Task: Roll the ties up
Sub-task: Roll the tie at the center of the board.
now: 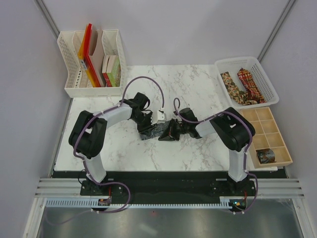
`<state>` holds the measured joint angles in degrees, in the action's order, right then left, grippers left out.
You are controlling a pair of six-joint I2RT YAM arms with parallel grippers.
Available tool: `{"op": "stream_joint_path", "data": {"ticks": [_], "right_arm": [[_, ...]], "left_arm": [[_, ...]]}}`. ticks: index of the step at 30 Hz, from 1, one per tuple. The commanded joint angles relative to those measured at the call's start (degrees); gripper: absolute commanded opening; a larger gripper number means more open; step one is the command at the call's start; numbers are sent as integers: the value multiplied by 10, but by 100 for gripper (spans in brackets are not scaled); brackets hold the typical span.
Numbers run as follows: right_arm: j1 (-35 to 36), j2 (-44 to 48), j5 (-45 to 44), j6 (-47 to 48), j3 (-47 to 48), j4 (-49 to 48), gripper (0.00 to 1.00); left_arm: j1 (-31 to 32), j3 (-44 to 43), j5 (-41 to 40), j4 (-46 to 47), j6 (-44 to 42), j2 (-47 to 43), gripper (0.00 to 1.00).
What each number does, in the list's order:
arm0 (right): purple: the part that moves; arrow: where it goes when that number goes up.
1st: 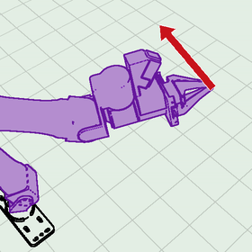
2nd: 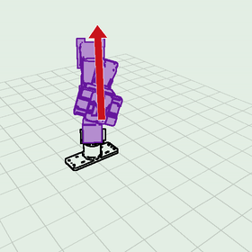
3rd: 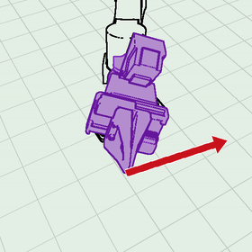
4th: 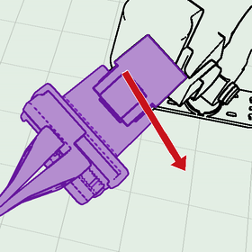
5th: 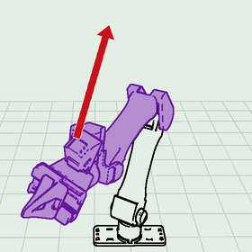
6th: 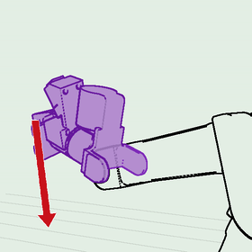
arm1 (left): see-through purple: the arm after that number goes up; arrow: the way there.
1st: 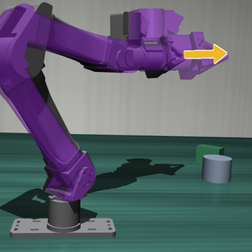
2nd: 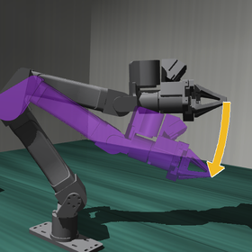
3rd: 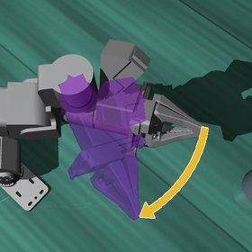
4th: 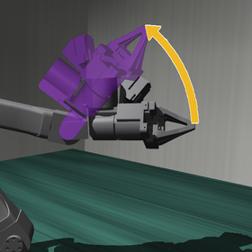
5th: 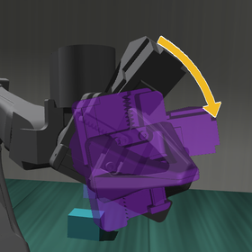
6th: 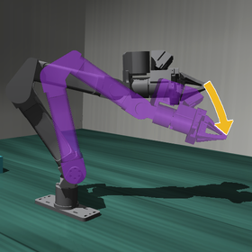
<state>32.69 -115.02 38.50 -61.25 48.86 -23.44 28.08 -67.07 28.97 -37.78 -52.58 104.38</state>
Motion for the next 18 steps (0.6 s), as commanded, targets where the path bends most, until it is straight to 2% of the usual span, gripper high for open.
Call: {"op": "stream_joint_path", "data": {"ticks": [1, 4, 6, 10, 11, 18], "right_arm": [[11, 10, -63, -16, -48, 44, 0], [6, 15, -27, -15, -30, 14, 0], [-2, 20, -5, -8, 26, 7, 1], [-14, 30, 0, 45, 118, 64, 3], [-14, 23, -8, 81, 147, 108, 4], [-21, -23, -54, 141, 148, 174, 4]], "left_arm": [[-1, 36, 1, -9, -18, -18, 29], [0, 44, 9, -12, -24, -39, 28], [-1, 44, 4, -19, -30, -38, 28], [-2, 63, 12, -35, -56, -36, 26], [-2, 67, 11, -36, -65, -37, 26], [-5, 68, 9, -40, -78, -39, 24]]}}
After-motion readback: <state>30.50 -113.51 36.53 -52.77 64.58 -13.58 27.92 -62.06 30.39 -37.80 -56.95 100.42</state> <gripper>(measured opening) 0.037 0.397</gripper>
